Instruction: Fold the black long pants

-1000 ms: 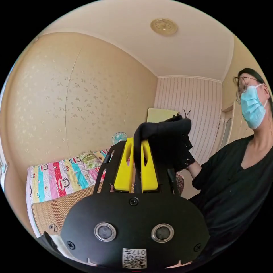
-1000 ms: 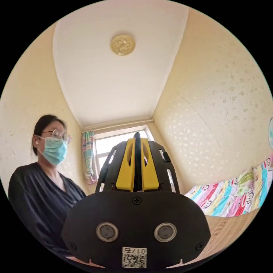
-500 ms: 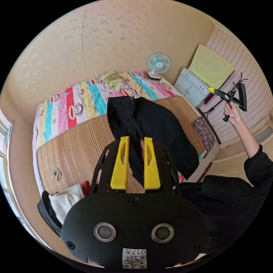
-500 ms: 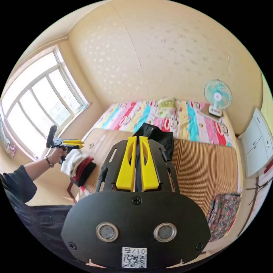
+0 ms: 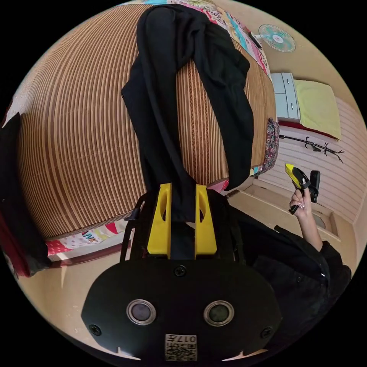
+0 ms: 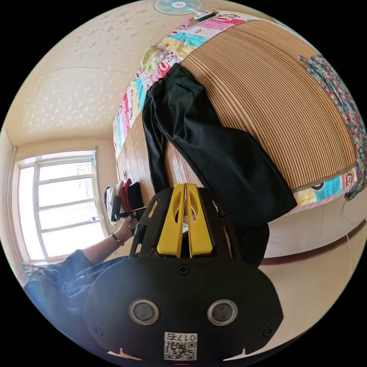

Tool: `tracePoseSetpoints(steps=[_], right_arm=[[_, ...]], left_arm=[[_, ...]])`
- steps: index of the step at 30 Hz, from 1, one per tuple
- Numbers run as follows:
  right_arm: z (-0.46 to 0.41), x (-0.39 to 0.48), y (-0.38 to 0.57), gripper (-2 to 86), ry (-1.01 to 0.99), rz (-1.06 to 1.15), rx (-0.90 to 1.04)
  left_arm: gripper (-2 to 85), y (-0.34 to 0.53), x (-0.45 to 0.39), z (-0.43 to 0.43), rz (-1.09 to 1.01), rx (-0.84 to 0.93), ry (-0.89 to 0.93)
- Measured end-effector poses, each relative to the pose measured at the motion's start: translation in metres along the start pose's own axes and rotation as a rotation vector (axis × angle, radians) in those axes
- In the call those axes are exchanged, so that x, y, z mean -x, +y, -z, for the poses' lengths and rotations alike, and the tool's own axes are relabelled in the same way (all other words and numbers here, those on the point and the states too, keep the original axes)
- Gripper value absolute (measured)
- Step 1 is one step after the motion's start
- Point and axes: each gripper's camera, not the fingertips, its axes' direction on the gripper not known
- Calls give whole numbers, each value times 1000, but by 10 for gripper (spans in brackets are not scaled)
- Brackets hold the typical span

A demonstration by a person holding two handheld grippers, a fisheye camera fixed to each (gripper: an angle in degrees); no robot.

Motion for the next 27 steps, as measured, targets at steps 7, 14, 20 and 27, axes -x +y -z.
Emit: tracePoseSetpoints(steps=[7,14,20,27], right_arm=[[2,-12,7,6,38,-18,101],[16,-33,-12,6,-14,-66,108],[32,-34,-45,5,-89,-60,81],[32,-27,-64,6,-6,-14,181]], left_arm=[[59,-39,59,1,127,12,78],[5,-9,105,91,-195,-160,647],[8,101,212,202,-102,-405,635],[50,148,309,194,253,-140,47]])
